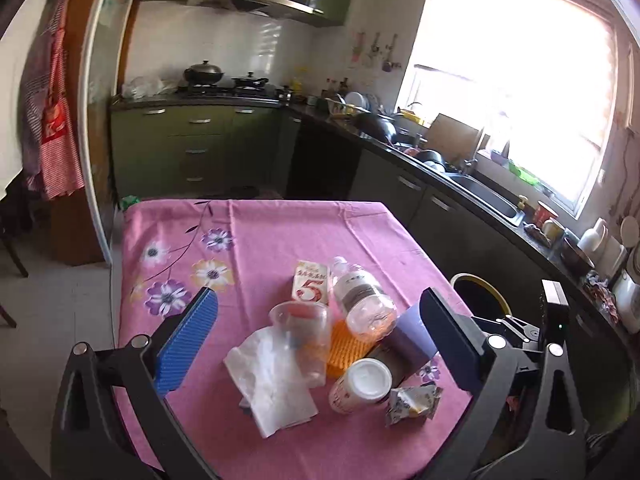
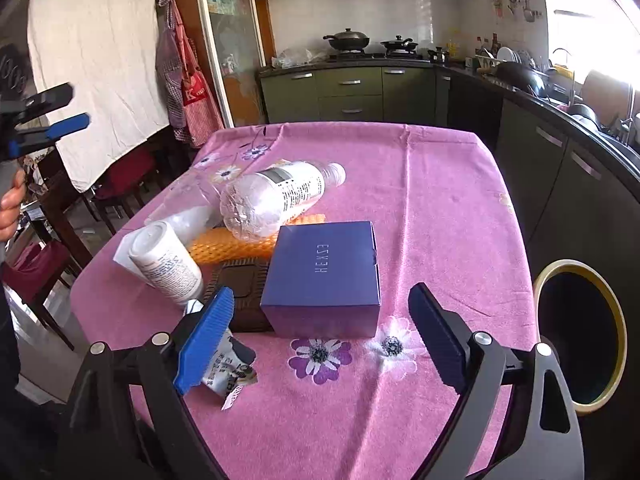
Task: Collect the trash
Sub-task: 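Grasp the blue printed box with the right gripper, then carry the blue box over the bin and release it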
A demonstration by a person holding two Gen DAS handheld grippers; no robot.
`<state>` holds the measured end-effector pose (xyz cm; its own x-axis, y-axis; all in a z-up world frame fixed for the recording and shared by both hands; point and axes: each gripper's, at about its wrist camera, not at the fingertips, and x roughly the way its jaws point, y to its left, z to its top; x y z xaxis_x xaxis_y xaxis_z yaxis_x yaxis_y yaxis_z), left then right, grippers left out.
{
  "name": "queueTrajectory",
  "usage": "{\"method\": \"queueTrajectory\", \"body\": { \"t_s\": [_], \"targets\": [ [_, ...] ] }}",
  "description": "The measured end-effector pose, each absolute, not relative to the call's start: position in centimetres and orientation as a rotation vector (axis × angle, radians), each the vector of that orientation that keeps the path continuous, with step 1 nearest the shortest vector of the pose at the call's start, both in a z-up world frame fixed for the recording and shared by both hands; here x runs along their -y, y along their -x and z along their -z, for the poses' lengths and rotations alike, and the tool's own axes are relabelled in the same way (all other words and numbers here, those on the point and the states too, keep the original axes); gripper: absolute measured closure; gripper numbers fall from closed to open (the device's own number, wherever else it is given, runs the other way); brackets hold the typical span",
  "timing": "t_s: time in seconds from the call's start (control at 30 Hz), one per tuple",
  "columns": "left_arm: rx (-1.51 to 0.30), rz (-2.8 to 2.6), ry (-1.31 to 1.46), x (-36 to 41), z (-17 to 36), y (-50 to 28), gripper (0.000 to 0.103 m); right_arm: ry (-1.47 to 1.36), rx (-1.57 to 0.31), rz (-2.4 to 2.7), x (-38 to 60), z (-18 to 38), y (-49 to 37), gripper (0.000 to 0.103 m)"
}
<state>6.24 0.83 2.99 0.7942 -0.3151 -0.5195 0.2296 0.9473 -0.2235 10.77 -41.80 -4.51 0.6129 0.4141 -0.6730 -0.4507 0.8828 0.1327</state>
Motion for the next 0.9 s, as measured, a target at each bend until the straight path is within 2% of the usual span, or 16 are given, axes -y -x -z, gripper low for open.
{"method": "queueTrajectory", "body": {
  "t_s": [0.33,0.47,0.57,0.9],
  "targets": [
    [-0.619,0.204,0.229,-4.2,2.3,-3.3,0.007,0.116,-0.826,-0.435,39.2,8.0,-14.8,0.014],
    [-0.646,0.211,0.233,-4.0,3.6,-3.6,0.007,0.125,-0.854,-0.427,38.3,9.3,-15.9,0.018],
    [-0.662,0.232,0.232,-3.3,4.0,-3.9,0.007,0.125,-0.863,-0.434,37.9,9.9,-16.5,0.026],
    [-0.651,0.274,0.166,-0.8,3.7,-3.6,0.007,0.067,-0.864,-0.437,39.1,9.6,-17.2,0.027]
  ]
}}
